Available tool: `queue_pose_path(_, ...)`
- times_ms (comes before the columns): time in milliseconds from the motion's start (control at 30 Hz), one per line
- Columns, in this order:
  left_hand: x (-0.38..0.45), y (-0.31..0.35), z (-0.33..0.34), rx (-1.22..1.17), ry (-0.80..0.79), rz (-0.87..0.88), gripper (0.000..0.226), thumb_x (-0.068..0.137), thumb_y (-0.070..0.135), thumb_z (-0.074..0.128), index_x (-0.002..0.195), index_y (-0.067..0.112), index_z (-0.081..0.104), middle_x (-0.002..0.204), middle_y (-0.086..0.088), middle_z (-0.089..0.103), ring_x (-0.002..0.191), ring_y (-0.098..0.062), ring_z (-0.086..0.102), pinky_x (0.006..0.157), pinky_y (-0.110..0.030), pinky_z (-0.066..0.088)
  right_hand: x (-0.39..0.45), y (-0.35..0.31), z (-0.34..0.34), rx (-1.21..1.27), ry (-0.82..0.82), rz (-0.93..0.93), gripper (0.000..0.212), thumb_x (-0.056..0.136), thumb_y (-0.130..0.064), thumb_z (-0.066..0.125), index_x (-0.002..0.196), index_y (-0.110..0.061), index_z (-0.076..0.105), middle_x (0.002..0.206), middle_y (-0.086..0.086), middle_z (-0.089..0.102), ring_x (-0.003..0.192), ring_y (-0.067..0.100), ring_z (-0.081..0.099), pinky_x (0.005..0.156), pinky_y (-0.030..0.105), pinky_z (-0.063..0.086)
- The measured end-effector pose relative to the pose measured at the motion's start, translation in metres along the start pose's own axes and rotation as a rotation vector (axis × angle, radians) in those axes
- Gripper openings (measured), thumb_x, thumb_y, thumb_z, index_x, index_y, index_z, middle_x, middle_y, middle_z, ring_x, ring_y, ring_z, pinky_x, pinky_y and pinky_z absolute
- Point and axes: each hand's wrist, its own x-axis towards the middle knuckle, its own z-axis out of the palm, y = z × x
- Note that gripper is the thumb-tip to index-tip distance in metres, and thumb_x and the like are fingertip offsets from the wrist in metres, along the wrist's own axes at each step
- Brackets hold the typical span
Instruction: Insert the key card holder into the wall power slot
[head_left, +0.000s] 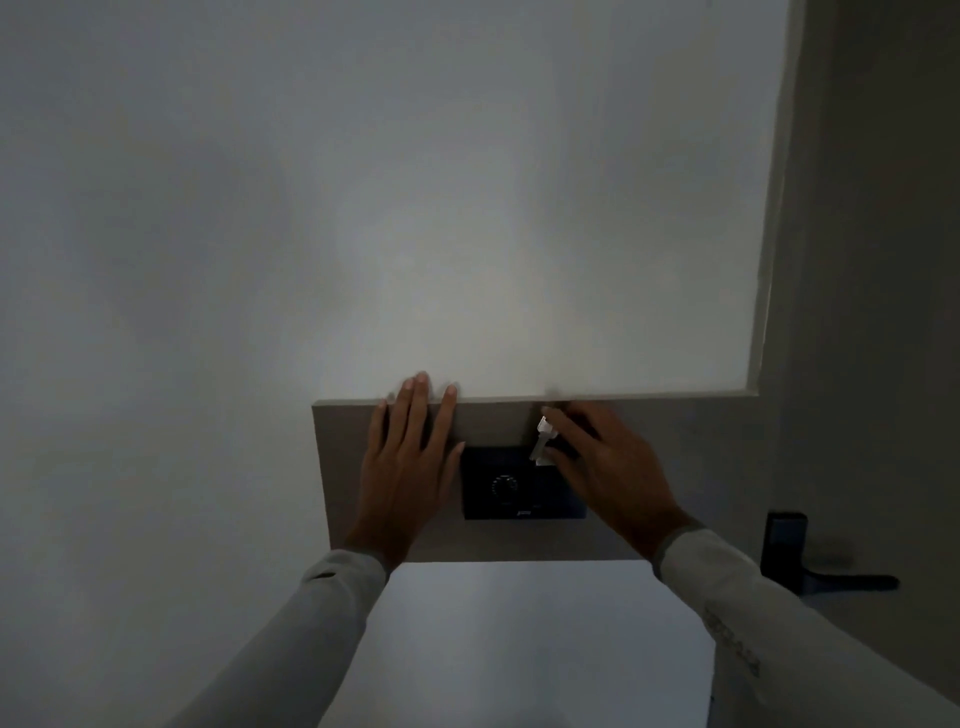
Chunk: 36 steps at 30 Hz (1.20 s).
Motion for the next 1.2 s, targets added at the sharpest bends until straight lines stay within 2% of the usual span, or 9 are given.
queue_pose_path(100,-0.001,0.001,0.001,-0.014,0.008,-0.008,0.062,0.107,0.042,0.048,0.160,0.011,0.037,0.165,-0.027,0.038,0.153,-0.042,0.036,0.119,-0.062,0.041,-0.006,0.001,0.005,-0.032,-0.001,0.008,0.043,0.091,-0.027,0.064,0.131,-0.010,0.061,0.119,0.013,0.065,0.100,0.030,0.065,0.073,0.038,0.058)
queue_pose_path(300,0.000,0.000,0.000,-0.002,0.012,0.005,0.060,0.108,0.041,0.046,0.159,0.011,0.039,0.163,-0.027,0.041,0.152,-0.043,0.038,0.118,-0.062,0.043,-0.009,0.006,0.005,-0.066,0.004,-0.026,0.045,0.090,-0.025,0.063,0.133,-0.013,0.059,0.115,0.010,0.066,0.096,0.031,0.066,0.069,0.037,0.058)
queue_pose_path(500,0.000,0.000,-0.002,-0.014,-0.021,-0.003,0.061,0.107,0.040,0.050,0.159,0.011,0.037,0.164,-0.027,0.039,0.152,-0.043,0.037,0.117,-0.063,0.043,-0.005,0.000,0.009,0.127,0.026,0.068,0.063,0.086,-0.020,0.069,0.143,-0.012,0.045,0.119,0.006,0.065,0.100,0.021,0.063,0.077,0.029,0.055)
queue_pose_path(700,0.000,-0.002,-0.004,-0.017,-0.028,0.008,0.060,0.107,0.040,0.048,0.159,0.011,0.039,0.163,-0.027,0.041,0.151,-0.043,0.040,0.115,-0.062,0.045,0.008,0.000,0.008,0.127,-0.007,0.009,0.043,0.085,-0.007,0.067,0.127,-0.008,0.062,0.119,0.011,0.066,0.105,0.030,0.064,0.081,0.039,0.058)
queue_pose_path(833,-0.001,-0.003,-0.001,-0.014,-0.026,0.007,0.061,0.107,0.041,0.046,0.159,0.011,0.038,0.164,-0.027,0.040,0.151,-0.043,0.039,0.116,-0.063,0.044,0.005,0.002,0.014,0.040,-0.002,-0.005,0.045,0.082,-0.001,0.069,0.127,-0.004,0.064,0.116,0.014,0.068,0.101,0.033,0.065,0.078,0.039,0.059)
queue_pose_path(933,-0.003,-0.002,0.002,-0.002,-0.050,-0.002,0.061,0.109,0.043,0.040,0.162,0.013,0.033,0.166,-0.025,0.036,0.154,-0.041,0.034,0.120,-0.062,0.040,-0.003,0.001,0.020,-0.023,0.030,-0.016,0.048,0.076,0.001,0.074,0.123,-0.007,0.066,0.104,0.010,0.070,0.089,0.030,0.066,0.067,0.036,0.058)
queue_pose_path(1067,-0.002,-0.002,0.001,-0.013,-0.089,-0.011,0.064,0.108,0.045,0.034,0.164,0.016,0.025,0.170,-0.023,0.030,0.158,-0.039,0.026,0.124,-0.061,0.036,-0.001,0.006,0.014,-0.039,-0.040,0.019,0.048,0.083,-0.010,0.069,0.129,-0.021,0.061,0.104,-0.004,0.068,0.091,0.020,0.062,0.065,0.024,0.051)
queue_pose_path(1133,-0.003,-0.001,0.001,-0.028,-0.097,-0.024,0.065,0.109,0.048,0.030,0.165,0.017,0.021,0.172,-0.021,0.025,0.160,-0.037,0.020,0.126,-0.060,0.031,-0.001,0.008,0.012,-0.045,-0.109,0.008,0.052,0.085,-0.011,0.066,0.135,-0.020,0.055,0.109,-0.003,0.067,0.093,0.021,0.061,0.066,0.025,0.052)
queue_pose_path(1200,-0.003,0.000,-0.011,-0.035,-0.091,-0.017,0.065,0.108,0.049,0.029,0.165,0.017,0.023,0.172,-0.021,0.025,0.160,-0.037,0.021,0.126,-0.060,0.031,0.001,0.007,0.002,-0.018,-0.196,0.016,0.062,0.087,-0.015,0.063,0.145,-0.020,0.043,0.118,0.000,0.064,0.100,0.021,0.059,0.076,0.029,0.056)
